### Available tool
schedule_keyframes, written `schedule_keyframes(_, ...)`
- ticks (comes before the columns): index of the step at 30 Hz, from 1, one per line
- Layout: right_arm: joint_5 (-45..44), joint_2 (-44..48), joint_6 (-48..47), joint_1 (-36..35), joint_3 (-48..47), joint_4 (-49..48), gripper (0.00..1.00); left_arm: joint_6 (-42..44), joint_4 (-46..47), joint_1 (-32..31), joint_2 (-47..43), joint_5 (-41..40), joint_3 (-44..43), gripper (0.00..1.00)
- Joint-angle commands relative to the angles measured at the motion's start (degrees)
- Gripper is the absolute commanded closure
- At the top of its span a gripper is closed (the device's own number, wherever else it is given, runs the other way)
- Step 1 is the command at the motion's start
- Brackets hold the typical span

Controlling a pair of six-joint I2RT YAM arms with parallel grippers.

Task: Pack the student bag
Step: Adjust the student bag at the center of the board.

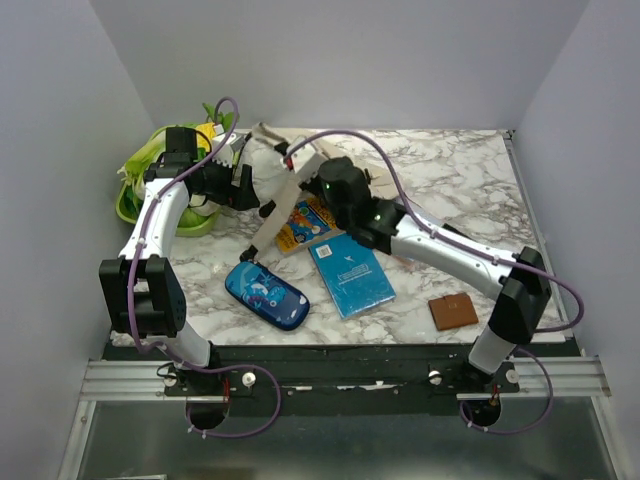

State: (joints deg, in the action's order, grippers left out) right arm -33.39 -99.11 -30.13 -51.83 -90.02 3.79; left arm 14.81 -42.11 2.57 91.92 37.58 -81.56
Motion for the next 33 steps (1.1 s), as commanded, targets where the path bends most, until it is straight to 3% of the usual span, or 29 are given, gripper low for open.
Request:
schedule_keyframes(1,-1.33,6.81,0.93,-5.46,12.71,-3.98,0.99,0.4,-0.08,0.51,-2.18,2.32,0.26,0.01)
schedule_keyframes(8,5.69,11.4,18.07,-13.9,29.17,5.78,0.98,1.54,-0.26,0.68,-2.1,2.23,-0.79,0.01)
schedule_keyframes(10,8.32,10.26,23.61,-14.7,30.42,8.76,0.93,1.8,-0.61,0.68,-1.66,2.84,-1.49,0.01)
schedule_keyframes(11,8.95,9.82,25.1,-15.31,31.12,9.3,0.89,1.98,-0.87,0.68,-0.96,3.19,-2.37,0.01)
schedule_keyframes(12,9.39,9.64,27.56,-15.4,31.74,9.91,0.75,2.07,-1.31,0.68,-0.43,3.55,-2.9,0.01)
schedule_keyframes(16,10.1,12.96,29.34,-15.23,32.71,9.92,0.54,3.21,-3.77,0.07,3.17,4.95,-6.68,0.01)
schedule_keyframes(19,10.88,15.26,29.78,-13.04,30.97,9.92,0.38,3.74,-4.47,-1.07,5.55,5.31,-8.53,0.01)
schedule_keyframes(22,14.21,18.16,33.81,-8.65,29.73,9.74,0.3,4.7,-4.56,-2.39,7.13,3.99,-8.18,0.01)
schedule_keyframes(33,19.84,23.61,48.5,7.88,33.94,10.45,0.25,5.93,-0.43,-7.84,8.8,-0.05,-0.1,0.01)
